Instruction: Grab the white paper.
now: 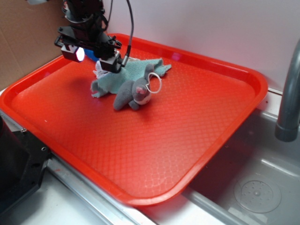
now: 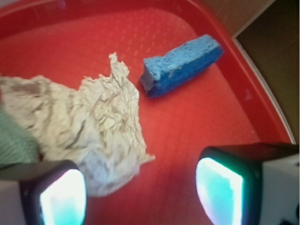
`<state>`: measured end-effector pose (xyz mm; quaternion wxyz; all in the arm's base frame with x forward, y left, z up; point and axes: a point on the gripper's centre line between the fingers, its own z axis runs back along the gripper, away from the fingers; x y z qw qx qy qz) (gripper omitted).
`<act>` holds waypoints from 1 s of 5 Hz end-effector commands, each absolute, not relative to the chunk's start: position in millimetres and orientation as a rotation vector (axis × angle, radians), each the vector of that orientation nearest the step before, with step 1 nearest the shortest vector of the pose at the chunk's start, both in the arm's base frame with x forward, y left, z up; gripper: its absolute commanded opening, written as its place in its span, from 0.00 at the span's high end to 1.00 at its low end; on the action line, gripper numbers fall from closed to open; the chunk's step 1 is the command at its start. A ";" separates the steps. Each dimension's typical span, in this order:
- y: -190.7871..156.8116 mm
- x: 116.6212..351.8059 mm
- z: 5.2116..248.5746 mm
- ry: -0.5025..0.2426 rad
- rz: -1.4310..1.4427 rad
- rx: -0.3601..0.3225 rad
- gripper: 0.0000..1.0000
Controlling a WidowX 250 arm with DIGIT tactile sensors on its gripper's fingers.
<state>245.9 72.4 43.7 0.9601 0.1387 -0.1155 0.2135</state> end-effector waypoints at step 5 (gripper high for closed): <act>71.5 266.0 77.5 -0.118 0.135 0.178 1.00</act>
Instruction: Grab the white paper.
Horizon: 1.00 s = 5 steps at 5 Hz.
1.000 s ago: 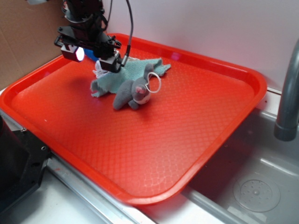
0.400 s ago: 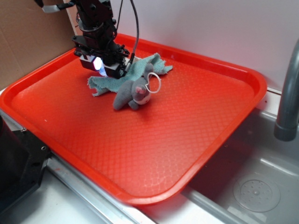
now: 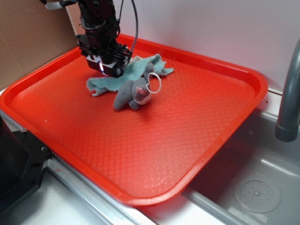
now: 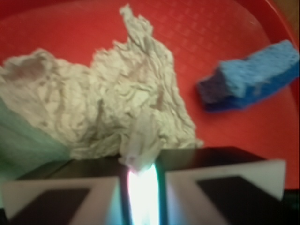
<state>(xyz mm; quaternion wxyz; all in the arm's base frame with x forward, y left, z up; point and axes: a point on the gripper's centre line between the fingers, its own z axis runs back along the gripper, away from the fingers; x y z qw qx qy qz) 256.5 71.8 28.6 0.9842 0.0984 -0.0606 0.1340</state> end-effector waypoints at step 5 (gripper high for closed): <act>-34.8 174.2 201.8 -0.106 0.054 -0.068 1.00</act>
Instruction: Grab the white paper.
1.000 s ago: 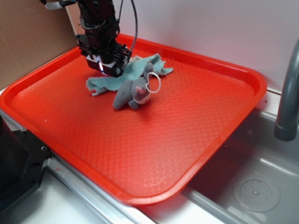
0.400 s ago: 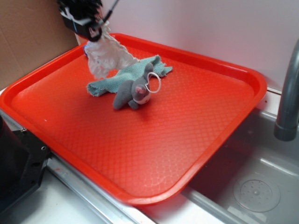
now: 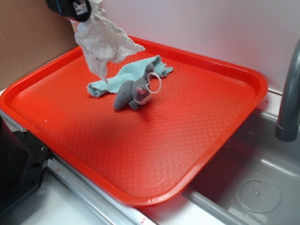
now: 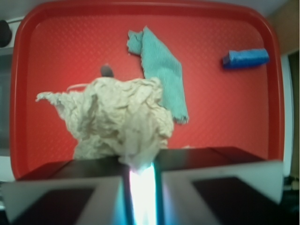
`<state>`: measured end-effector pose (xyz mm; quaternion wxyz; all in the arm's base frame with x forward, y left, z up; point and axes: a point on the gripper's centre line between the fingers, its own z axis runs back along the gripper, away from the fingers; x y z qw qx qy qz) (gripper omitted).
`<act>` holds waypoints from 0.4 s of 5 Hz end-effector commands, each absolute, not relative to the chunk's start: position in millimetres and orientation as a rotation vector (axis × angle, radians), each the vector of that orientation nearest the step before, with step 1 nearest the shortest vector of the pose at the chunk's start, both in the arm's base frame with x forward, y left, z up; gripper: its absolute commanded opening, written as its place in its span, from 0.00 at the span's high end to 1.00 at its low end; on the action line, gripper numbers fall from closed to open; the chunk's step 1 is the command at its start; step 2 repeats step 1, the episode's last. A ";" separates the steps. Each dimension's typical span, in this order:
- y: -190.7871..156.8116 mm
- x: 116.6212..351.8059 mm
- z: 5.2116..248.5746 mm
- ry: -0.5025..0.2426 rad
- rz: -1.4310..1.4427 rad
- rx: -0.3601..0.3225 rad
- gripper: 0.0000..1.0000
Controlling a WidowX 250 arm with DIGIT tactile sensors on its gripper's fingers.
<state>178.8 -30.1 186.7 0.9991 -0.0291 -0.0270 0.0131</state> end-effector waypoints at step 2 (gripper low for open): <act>-30.9 177.6 196.4 -0.074 0.112 -0.106 1.00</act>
